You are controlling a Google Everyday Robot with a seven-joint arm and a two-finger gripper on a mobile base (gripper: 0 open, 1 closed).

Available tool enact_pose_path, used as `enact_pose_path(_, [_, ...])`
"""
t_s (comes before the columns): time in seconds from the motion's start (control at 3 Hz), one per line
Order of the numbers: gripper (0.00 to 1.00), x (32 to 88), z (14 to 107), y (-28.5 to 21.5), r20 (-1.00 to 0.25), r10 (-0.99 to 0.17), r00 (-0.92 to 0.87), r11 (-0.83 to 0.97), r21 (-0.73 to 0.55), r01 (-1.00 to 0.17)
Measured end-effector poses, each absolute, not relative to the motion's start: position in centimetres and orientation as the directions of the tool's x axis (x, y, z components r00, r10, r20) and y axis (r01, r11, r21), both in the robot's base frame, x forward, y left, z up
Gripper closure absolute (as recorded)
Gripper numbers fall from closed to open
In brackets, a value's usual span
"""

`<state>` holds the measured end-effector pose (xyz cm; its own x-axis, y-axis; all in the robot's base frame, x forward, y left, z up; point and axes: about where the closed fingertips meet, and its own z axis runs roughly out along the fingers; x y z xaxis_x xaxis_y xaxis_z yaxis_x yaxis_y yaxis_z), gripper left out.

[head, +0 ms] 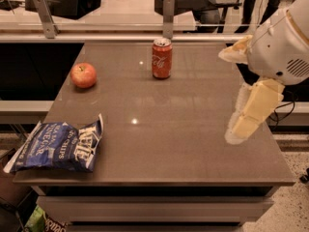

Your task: Pick blue chip bag

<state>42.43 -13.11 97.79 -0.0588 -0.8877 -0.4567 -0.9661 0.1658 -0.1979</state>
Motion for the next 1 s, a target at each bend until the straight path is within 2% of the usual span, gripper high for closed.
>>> enact_pose_path(0.67, [0.0, 40.9, 97.7, -5.3, -0.653, -0.758, 0.003, 0.121, -0.144, -0.982])
enact_pose_path(1.0, [0.0, 40.9, 97.7, -5.3, -0.653, -0.758, 0.003, 0.121, -0.144, -0.982])
